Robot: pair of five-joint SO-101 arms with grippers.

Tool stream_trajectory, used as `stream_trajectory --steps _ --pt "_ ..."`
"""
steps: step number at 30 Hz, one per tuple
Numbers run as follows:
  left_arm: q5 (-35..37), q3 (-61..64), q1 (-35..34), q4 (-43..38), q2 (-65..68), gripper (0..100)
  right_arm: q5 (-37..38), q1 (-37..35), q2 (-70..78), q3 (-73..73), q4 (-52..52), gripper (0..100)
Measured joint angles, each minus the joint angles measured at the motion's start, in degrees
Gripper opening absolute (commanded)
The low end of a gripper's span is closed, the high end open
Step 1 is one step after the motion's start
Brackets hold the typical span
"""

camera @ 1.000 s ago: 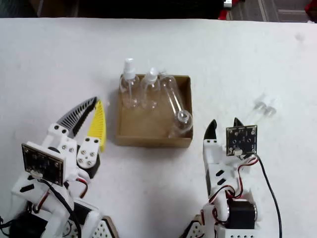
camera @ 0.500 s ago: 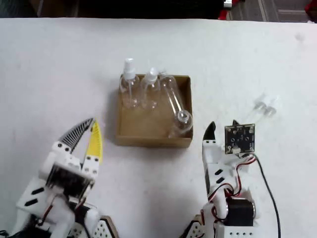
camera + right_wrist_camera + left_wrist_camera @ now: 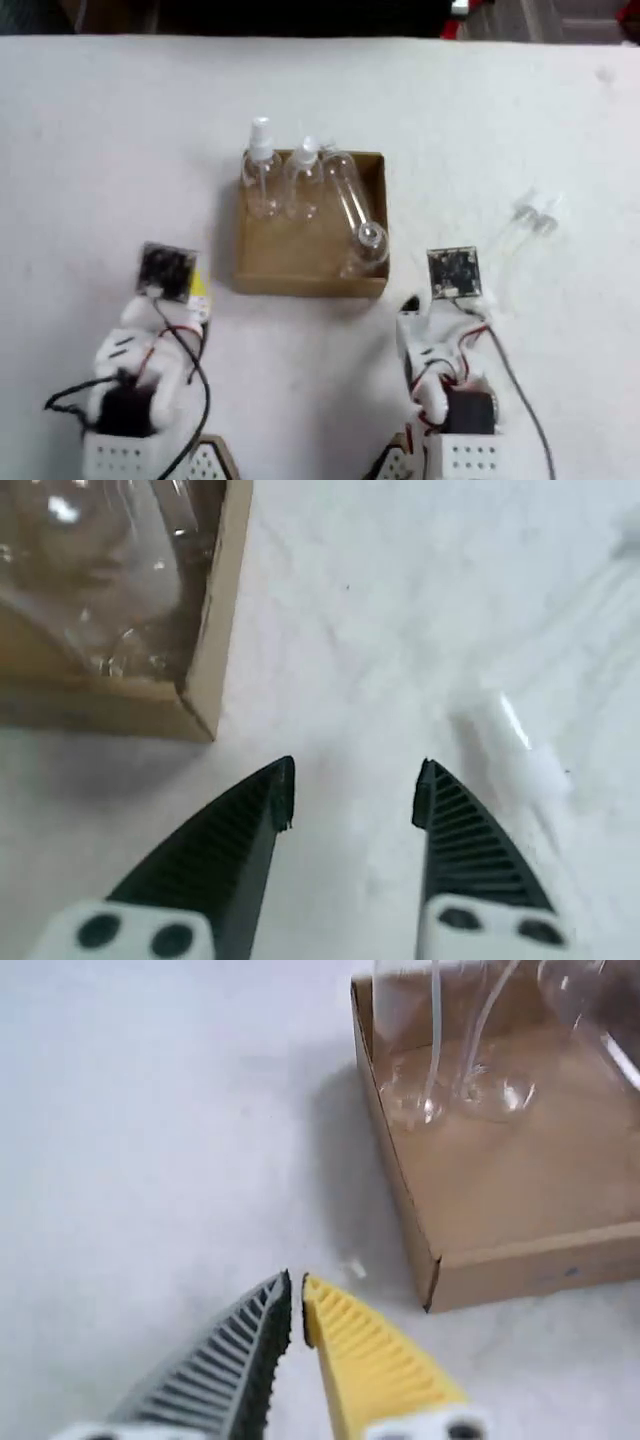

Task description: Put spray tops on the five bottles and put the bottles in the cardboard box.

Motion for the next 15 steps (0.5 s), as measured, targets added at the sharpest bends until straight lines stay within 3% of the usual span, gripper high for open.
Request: stream_trajectory --steps 6,10,15 --pt "0.0 3.7 -0.2 -2.5 -0.1 2 -8.9 -2.5 1.1 0.4 3.8 17.7" --pt "0.0 3.7 4.0 3.9 -0.3 2 -10.9 -4.7 1.1 0.4 11.0 17.7" --pt "0.1 3.7 6.9 13.8 -0.3 2 -11.1 -5.1 0.9 0.4 11.9 17.7"
